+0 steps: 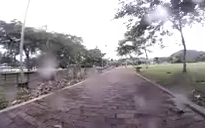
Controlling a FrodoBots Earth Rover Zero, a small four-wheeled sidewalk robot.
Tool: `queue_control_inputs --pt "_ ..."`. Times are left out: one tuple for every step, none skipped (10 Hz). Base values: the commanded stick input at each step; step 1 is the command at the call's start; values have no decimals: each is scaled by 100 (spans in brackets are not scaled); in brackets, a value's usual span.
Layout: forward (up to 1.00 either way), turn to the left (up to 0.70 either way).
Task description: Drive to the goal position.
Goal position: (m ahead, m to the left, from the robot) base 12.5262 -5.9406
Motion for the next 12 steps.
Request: queue_control_inputs --pt "70 0" --pt "70 0" --pt "70 0" --pt "70 0" --pt "70 0" --pt "70 0" --pt "70 0" --pt "70 0" --pt "70 -22" --pt "70 -32" --pt "70 -27" --pt "70 -2"
